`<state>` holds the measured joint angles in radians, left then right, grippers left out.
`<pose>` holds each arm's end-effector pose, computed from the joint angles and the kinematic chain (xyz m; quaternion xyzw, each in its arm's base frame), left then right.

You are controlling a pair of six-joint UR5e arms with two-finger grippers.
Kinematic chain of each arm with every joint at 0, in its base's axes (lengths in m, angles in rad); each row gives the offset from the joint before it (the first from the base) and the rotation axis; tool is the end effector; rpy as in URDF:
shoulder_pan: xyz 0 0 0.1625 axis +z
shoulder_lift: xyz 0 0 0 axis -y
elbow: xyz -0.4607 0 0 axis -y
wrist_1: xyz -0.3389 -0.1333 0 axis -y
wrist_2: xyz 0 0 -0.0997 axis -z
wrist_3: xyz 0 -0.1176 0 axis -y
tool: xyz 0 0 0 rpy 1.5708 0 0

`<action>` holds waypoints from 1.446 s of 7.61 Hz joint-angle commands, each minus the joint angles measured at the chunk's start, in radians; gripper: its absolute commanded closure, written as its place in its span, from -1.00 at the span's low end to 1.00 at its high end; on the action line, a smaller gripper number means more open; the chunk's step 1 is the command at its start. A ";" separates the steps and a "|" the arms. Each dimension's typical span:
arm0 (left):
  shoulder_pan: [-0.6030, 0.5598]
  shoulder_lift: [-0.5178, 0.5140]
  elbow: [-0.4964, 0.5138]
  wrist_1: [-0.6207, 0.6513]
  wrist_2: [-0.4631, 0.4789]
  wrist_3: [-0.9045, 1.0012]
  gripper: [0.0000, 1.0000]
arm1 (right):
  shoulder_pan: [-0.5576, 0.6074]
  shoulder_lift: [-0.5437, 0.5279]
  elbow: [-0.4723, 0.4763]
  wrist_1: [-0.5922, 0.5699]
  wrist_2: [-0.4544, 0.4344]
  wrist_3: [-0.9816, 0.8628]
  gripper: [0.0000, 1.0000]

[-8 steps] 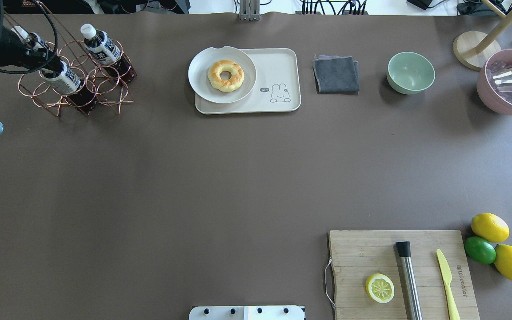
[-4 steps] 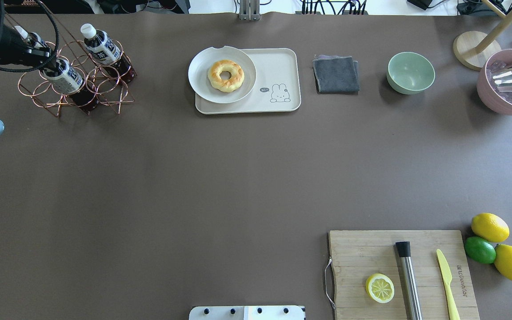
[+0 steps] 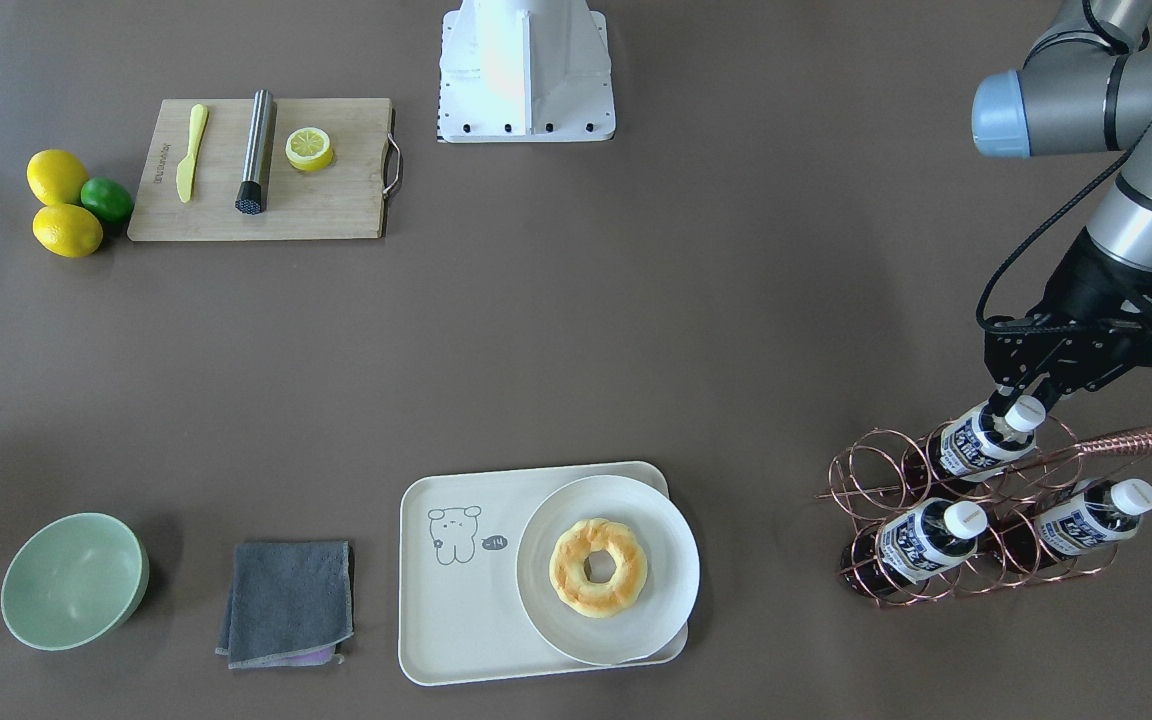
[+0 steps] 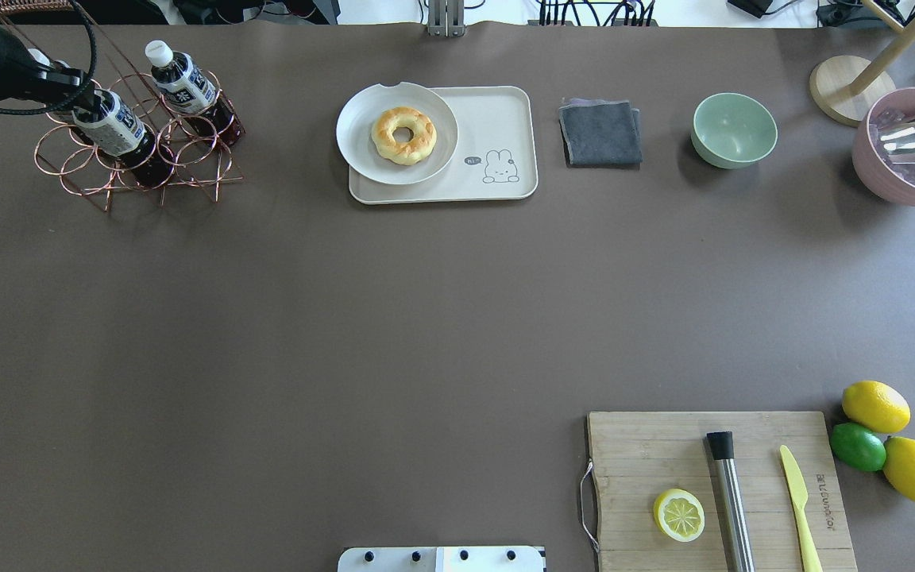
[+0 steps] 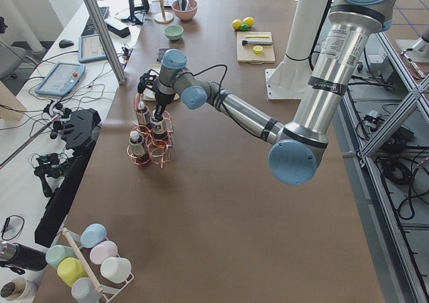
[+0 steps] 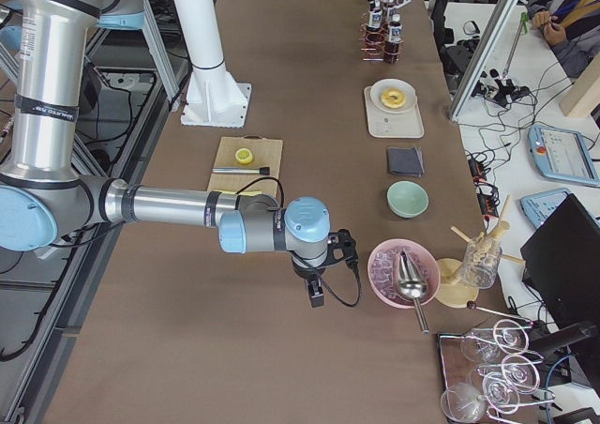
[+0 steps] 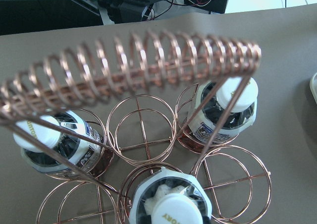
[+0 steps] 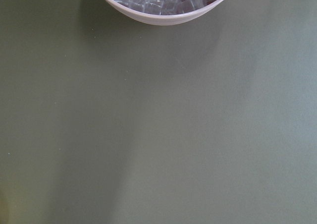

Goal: Place tea on tray
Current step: 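Close the left gripper on the bottle cap and lift it from the rack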

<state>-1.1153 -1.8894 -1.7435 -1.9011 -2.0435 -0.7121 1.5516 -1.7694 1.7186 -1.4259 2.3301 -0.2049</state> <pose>0.1869 -0.5629 0.4384 0.2056 0.3931 -0.0213 0.8959 0.0455 -0.3558 0.7069 0.0778 -0.3645 -0.1211 0.9200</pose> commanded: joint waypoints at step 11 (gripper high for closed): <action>-0.092 -0.204 -0.268 0.514 -0.075 -0.066 1.00 | 0.001 0.002 -0.034 0.048 -0.002 0.001 -1.00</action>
<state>-1.2287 -2.0251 -1.9902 -1.4344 -2.1117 -0.6653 1.5516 -1.7672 1.6865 -1.3812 2.3288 -0.2040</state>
